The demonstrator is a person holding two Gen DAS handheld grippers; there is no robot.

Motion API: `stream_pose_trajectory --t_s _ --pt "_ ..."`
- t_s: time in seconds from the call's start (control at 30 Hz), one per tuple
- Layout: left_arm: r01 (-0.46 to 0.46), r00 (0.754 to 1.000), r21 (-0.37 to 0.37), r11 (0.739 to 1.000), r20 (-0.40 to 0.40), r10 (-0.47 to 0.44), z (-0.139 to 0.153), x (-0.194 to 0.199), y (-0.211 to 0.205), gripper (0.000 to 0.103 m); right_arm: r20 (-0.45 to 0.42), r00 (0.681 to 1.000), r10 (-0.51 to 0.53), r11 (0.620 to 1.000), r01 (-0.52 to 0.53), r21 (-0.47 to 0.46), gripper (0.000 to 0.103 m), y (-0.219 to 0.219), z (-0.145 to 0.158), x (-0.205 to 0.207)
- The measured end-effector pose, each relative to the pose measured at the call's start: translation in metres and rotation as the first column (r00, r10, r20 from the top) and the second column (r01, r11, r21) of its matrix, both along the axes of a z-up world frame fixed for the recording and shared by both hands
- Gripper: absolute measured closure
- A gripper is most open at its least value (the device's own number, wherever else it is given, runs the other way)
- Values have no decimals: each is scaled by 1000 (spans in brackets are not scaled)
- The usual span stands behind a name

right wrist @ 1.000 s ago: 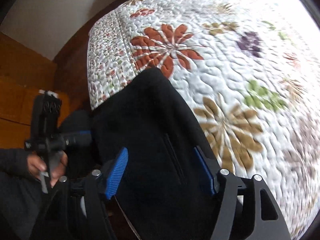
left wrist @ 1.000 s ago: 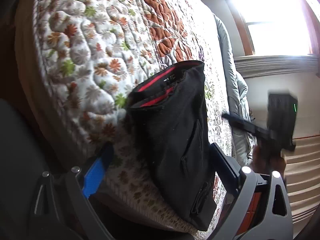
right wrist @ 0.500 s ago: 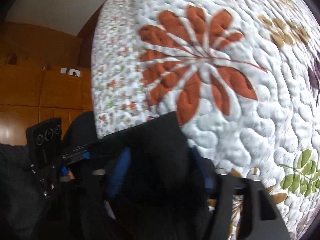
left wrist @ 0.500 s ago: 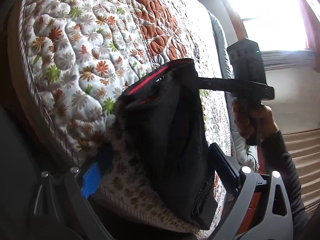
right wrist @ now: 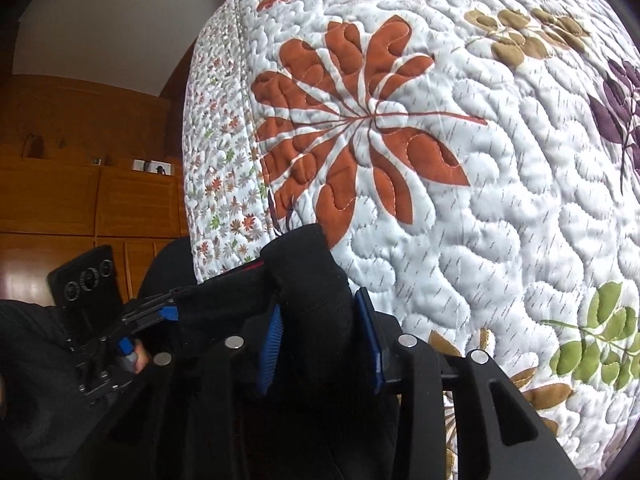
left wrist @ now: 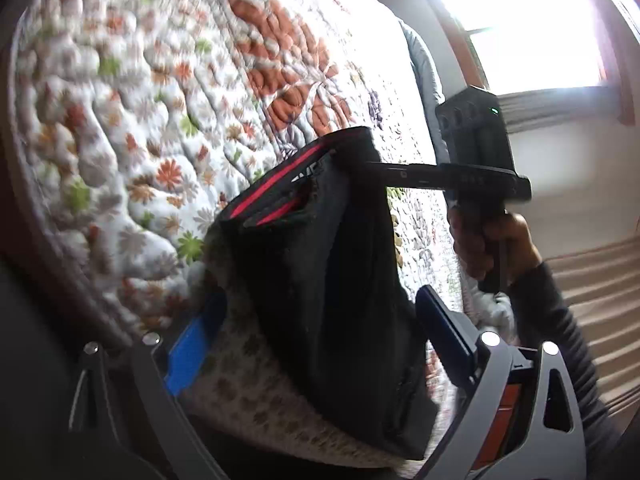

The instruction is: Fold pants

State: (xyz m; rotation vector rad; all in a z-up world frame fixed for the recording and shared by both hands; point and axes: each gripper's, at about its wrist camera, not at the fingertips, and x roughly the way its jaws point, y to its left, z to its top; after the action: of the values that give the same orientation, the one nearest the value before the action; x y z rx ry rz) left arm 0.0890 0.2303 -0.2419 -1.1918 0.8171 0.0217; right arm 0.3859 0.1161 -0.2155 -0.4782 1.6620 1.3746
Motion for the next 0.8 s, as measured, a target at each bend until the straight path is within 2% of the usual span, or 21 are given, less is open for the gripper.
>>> stream_pose_trajectory --t_s 0.03,0.07,0.1,0.17,0.23,0.33,0.4,0.57,0.63,0.67,0.8 --pt "5 1000 -3 1000 15 -5 -2 3 1 20 0 1000 -1 1000 1 0 67 -1 0 1" --pt "13 1000 4 1000 6 -13 -3 7 2 31 0 1000 -1 1000 1 -1 67 -3 0 2" --pt "11 1000 -9 1000 -4 -11 -7 8 3 47 4 1000 -1 1000 1 -3 67 -3 0 3" --pt "15 999 -27 1000 -34 -16 -16 9 6 65 5 1000 -3 1000 3 -8 66 -4 0 5" --pt "13 999 -41 999 -35 -15 -21 6 9 66 12 1000 -1 1000 2 -16 65 -4 1 6" --pt "11 999 -16 1000 -37 -12 -16 5 7 70 56 998 16 999 -14 -35 65 -2 7 2" --pt "6 999 0 1000 -38 -6 -12 5 5 76 105 994 30 998 -24 -51 65 0 17 -3" --pt "26 1000 52 998 -5 -25 11 11 -3 84 252 966 51 997 -33 -74 68 -3 58 -19" --pt "40 999 88 995 15 -41 25 13 -9 87 307 951 41 997 -20 -71 73 -8 76 -23" --pt "53 998 109 993 27 -56 35 14 -12 89 357 934 34 997 -10 -71 89 -12 88 -24" --pt "87 993 159 983 71 -99 60 18 -26 92 458 889 -27 998 49 -38 94 -33 136 -24"
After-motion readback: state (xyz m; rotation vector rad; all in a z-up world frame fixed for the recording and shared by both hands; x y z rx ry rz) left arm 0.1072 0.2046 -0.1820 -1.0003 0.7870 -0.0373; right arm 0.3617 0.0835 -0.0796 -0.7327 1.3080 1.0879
